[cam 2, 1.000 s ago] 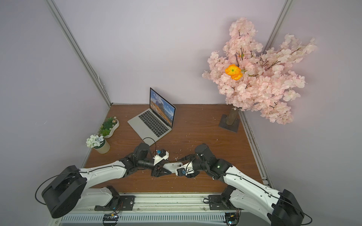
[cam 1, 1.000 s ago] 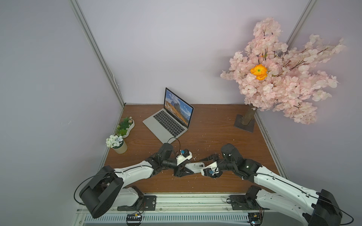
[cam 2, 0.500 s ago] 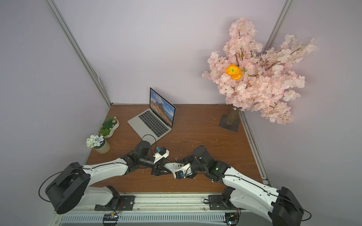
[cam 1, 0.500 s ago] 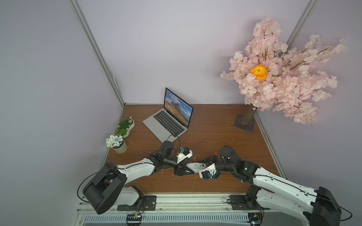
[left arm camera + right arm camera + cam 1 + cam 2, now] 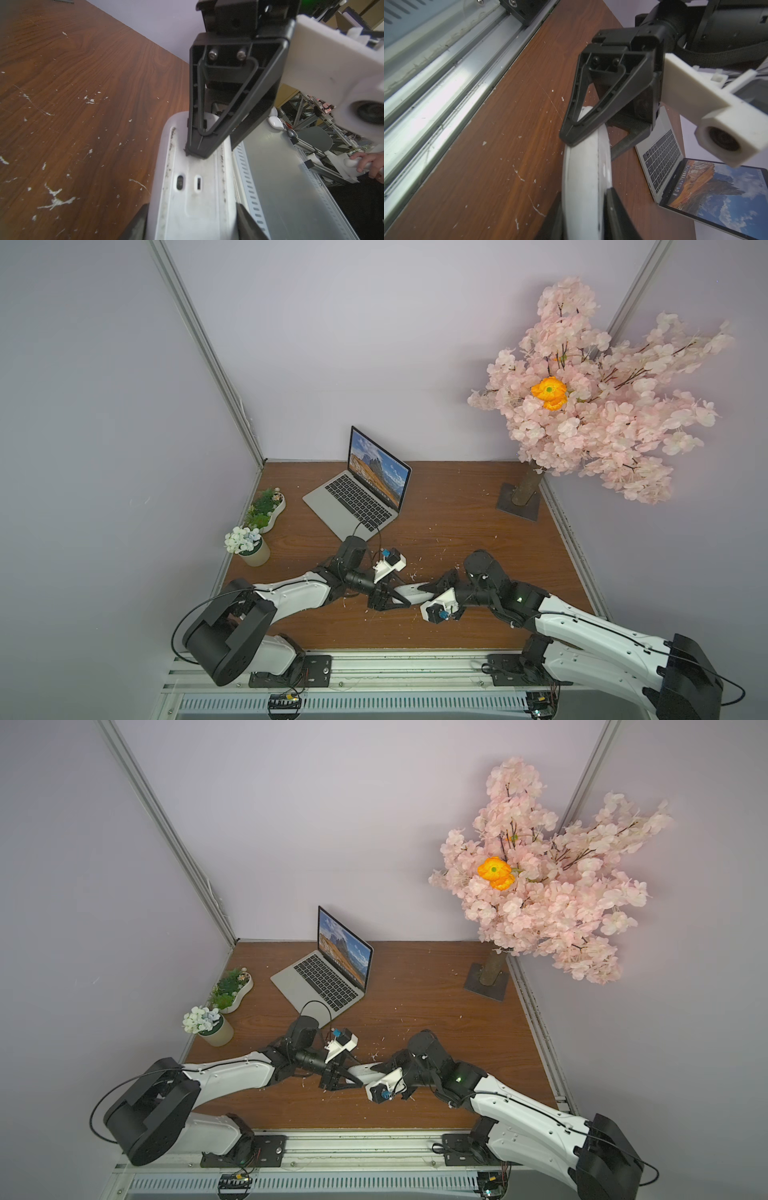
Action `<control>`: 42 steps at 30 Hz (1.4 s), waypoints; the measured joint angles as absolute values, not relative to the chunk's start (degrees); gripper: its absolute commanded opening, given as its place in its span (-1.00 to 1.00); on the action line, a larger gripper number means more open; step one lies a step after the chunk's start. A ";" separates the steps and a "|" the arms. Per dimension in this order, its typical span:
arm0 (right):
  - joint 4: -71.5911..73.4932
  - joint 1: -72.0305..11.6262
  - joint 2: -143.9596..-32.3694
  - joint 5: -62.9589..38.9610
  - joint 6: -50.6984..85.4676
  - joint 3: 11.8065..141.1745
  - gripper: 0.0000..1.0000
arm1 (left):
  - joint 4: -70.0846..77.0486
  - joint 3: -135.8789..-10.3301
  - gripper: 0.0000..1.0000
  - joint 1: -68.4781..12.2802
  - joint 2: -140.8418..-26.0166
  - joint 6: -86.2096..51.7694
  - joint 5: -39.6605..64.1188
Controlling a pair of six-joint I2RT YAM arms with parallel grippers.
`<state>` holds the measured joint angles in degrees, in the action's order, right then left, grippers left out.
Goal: Remove the wireless mouse receiver from the laptop
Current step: Place the mouse at the center of the board.
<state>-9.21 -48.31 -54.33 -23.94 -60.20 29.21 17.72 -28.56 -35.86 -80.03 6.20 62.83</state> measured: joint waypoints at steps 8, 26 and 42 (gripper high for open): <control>-8.95 -48.31 -54.37 -24.67 -57.25 29.15 -1.00 | 14.74 -29.65 0.25 -35.59 -80.18 6.61 63.79; -1.43 -45.39 -55.05 -31.40 -35.88 23.81 -1.00 | 20.99 -26.20 0.99 -31.55 -68.31 5.21 41.50; 47.97 -30.02 -78.76 -22.04 37.95 17.08 -1.00 | 12.69 -29.61 0.99 -18.63 -70.13 -16.80 7.88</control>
